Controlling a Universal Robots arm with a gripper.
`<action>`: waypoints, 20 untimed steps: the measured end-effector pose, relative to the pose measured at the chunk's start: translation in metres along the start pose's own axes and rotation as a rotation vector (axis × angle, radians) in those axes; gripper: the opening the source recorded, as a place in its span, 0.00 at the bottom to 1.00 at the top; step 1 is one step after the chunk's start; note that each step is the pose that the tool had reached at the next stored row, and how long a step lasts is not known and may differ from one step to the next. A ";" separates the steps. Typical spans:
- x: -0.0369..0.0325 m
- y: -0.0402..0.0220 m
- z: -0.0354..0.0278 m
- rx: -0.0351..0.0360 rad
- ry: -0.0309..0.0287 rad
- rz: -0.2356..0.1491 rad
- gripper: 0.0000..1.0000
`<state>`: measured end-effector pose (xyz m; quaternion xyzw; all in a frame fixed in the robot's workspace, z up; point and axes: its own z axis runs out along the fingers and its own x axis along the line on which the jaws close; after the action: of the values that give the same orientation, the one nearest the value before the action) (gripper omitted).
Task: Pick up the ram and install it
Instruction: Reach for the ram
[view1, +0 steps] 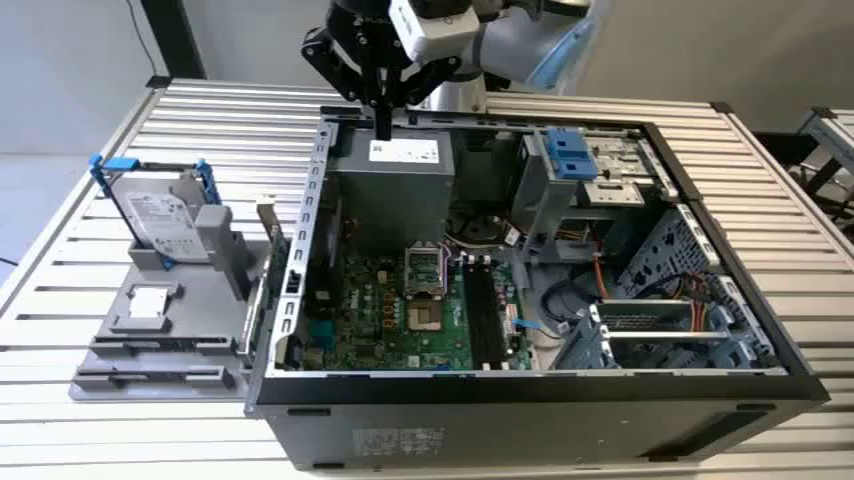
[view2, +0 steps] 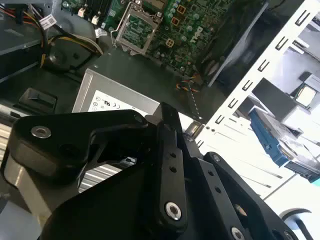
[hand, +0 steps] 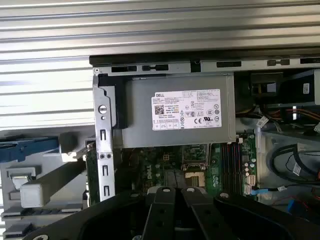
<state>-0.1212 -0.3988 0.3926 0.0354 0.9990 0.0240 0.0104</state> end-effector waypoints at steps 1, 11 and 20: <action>0.0000 0.0000 0.0000 0.0000 0.0000 0.000 0.00; 0.0004 0.0000 0.0000 0.0000 0.0000 0.000 0.00; 0.0098 -0.0007 -0.0002 0.0000 0.0000 0.000 0.00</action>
<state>-0.1310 -0.3988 0.3926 0.0354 0.9990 0.0240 0.0104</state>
